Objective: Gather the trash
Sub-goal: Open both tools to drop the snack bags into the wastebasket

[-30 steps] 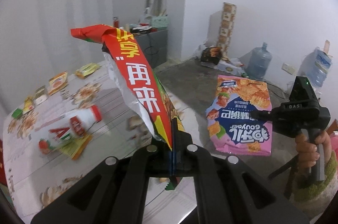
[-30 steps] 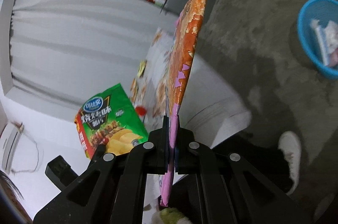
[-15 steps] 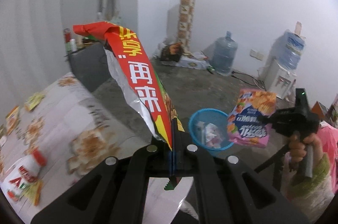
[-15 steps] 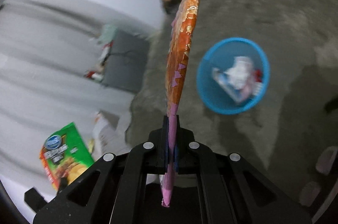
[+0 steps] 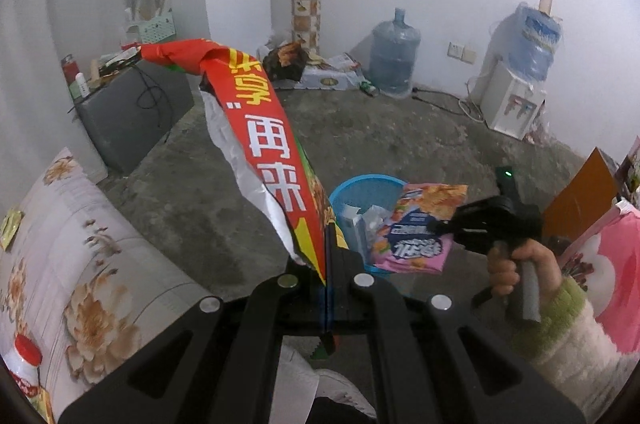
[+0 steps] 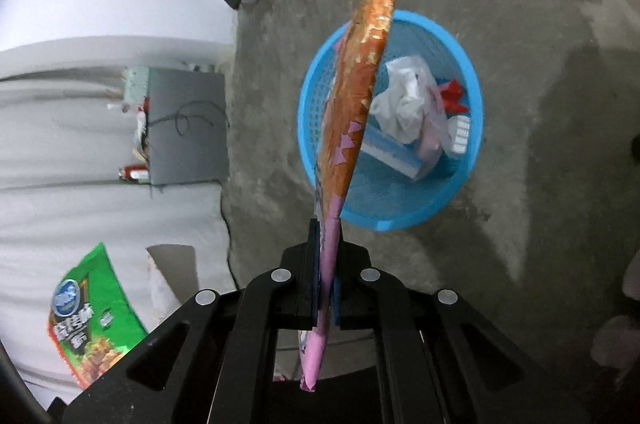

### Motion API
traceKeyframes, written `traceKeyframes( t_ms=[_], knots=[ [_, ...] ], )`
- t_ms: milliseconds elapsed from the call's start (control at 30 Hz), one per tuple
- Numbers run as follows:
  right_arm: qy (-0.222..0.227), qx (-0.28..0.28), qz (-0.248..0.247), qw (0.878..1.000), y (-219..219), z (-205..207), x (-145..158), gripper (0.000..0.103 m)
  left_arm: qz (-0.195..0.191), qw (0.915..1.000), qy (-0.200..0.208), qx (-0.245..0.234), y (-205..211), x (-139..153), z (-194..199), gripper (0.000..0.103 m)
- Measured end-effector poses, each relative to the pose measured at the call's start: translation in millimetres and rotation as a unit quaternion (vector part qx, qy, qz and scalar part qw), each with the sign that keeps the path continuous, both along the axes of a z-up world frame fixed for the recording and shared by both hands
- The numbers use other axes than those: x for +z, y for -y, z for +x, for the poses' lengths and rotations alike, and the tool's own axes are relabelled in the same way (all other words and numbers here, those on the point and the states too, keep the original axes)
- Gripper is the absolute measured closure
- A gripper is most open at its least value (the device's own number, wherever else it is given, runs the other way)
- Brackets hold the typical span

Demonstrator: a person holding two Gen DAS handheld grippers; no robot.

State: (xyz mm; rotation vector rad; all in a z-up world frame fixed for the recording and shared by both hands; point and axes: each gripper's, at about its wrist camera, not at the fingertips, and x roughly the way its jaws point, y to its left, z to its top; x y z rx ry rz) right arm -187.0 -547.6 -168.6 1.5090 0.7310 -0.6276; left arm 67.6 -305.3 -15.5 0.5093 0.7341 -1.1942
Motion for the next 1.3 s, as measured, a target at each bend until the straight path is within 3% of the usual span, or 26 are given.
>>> traceKeyframes(
  t_ms=[233,300,400,500,700,833,900,933,967,1033,1167,1300],
  knots=[
    [-0.080,0.061,-0.046,0.994,41,25,-20,0.094,0.023,0.9997,0.007,-0.008,24,-13,-7,0.103],
    [-0.104,0.078,-0.048,0.990,46,27,-33,0.073,0.028,0.9994,0.009,-0.015,34,-17,-11,0.103],
    [-0.135,0.072,-0.040,0.987,50,21,-42,0.060,0.042,0.9986,0.011,-0.030,52,-25,-18,0.103],
    [-0.106,0.026,-0.035,0.993,44,0,-42,0.051,0.064,0.9962,0.012,-0.057,86,-39,-32,0.103],
    [-0.050,-0.067,-0.031,0.996,27,-49,-33,0.049,0.107,0.9876,0.026,-0.111,154,-76,-65,0.103],
    [-0.042,-0.097,-0.023,0.994,30,-63,-29,0.049,0.153,0.9758,0.067,-0.141,206,-119,-96,0.103],
    [-0.044,-0.102,-0.016,0.994,34,-65,-31,0.049,0.180,0.9705,0.052,-0.151,228,-147,-108,0.102],
    [-0.045,-0.104,-0.013,0.993,35,-66,-31,0.049,0.197,0.9680,0.029,-0.152,237,-161,-110,0.093],
    [-0.046,-0.105,-0.010,0.993,34,-69,-31,0.049,0.211,0.9661,0.013,-0.148,243,-171,-110,0.071],
    [-0.044,-0.107,-0.010,0.993,34,-71,-29,0.049,0.234,0.9648,-0.009,-0.119,252,-187,-105,0.050],
    [-0.043,-0.108,-0.018,0.993,35,-72,-30,0.048,0.205,0.9732,-0.074,-0.073,248,-175,-78,0.043],
    [-0.051,-0.107,-0.035,0.992,33,-69,-25,0.049,0.178,0.9787,-0.095,-0.035,232,-149,-50,0.042]
  ],
)
